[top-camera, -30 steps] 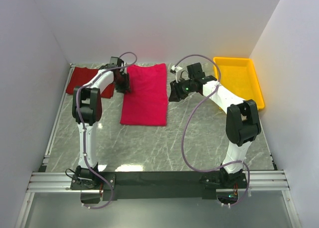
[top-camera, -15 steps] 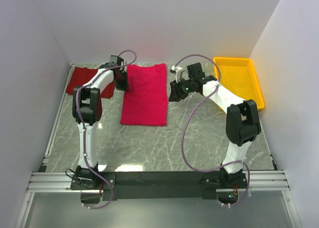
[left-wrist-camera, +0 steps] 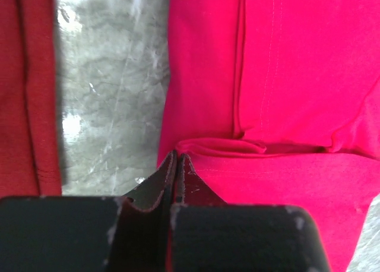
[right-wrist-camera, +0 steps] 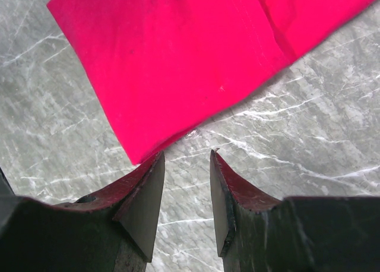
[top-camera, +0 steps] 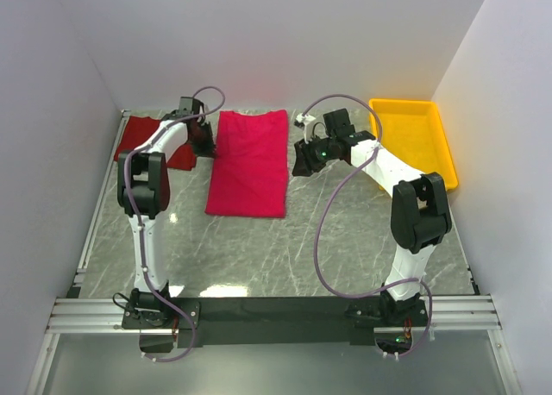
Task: Fold and stack the t-shirts
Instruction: Fold the tshirt
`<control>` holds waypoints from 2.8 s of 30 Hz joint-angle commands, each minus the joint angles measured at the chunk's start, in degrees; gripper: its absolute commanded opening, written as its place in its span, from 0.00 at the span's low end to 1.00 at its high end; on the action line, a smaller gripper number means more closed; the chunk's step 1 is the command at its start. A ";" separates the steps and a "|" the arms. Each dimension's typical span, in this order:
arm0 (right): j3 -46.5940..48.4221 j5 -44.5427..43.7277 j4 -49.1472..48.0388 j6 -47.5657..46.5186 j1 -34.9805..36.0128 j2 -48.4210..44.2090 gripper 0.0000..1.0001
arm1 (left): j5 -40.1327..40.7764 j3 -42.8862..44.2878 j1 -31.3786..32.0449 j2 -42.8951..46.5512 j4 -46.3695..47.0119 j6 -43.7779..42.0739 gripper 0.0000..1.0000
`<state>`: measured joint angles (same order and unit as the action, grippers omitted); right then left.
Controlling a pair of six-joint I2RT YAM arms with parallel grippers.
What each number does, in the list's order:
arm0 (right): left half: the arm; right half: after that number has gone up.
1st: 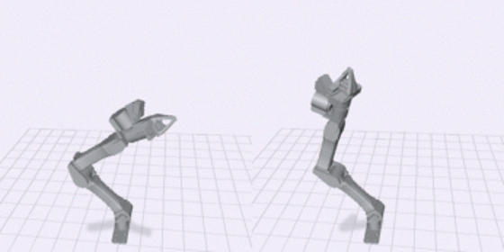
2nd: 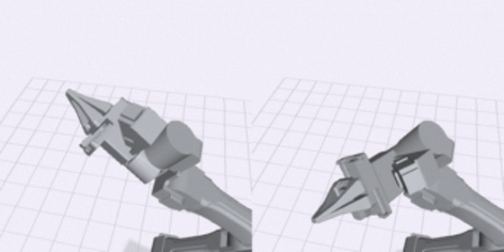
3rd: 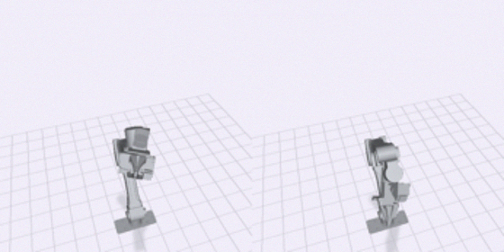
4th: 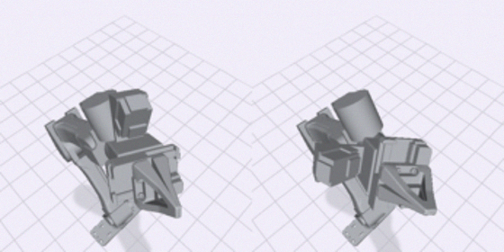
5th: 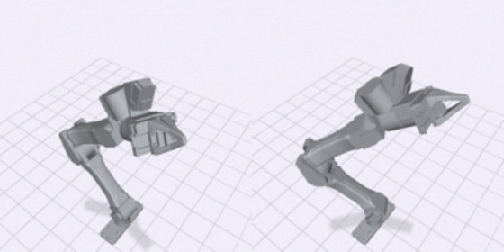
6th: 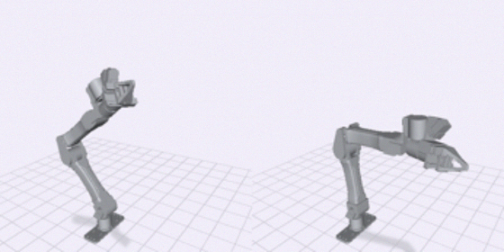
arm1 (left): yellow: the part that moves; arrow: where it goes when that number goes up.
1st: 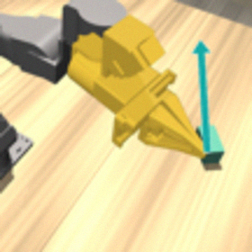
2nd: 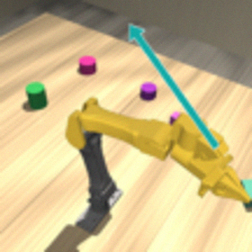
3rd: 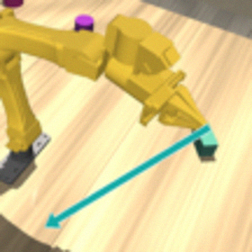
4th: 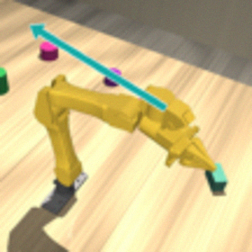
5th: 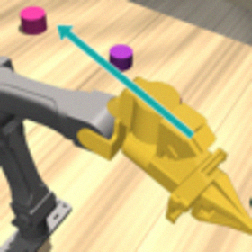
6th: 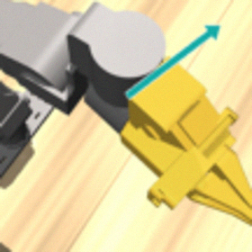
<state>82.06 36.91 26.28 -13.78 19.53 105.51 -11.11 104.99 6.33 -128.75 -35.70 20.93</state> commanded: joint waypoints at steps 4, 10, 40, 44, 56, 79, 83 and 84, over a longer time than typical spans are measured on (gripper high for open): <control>0.47 -0.43 0.70 -1.60 -0.46 -1.36 0.44 | -1.28 -1.37 -0.35 6.40 5.20 1.92 0.26; 1.43 1.32 3.76 -5.81 -0.28 -0.93 0.44 | 2.82 0.92 -0.35 8.95 3.80 0.53 0.43; -12.45 -16.87 -1.32 -34.74 22.48 -2.07 0.57 | -15.60 -64.03 -7.82 48.69 26.91 17.56 0.64; -10.53 -18.27 -0.80 -32.98 22.75 -0.05 0.57 | -15.96 -63.24 -7.82 45.44 27.00 17.83 0.63; -9.38 -20.91 0.08 -31.66 22.66 1.89 0.56 | -14.11 -62.27 -7.65 41.04 24.36 16.69 0.57; -5.16 -24.16 2.72 -32.89 23.01 6.72 0.56 | -16.22 -63.59 -6.85 35.93 28.41 17.48 0.15; -4.98 -26.00 2.55 -32.80 23.97 7.86 0.52 | -16.66 -63.77 -6.77 36.55 28.50 17.66 0.12; -4.98 -26.44 2.55 -32.71 24.32 7.95 0.47 | -16.75 -63.77 -6.77 36.64 28.50 17.83 0.09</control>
<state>75.72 13.23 28.36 -46.98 42.76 111.98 -27.18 41.47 -0.84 -92.62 -8.08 38.85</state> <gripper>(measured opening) 0.500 0.119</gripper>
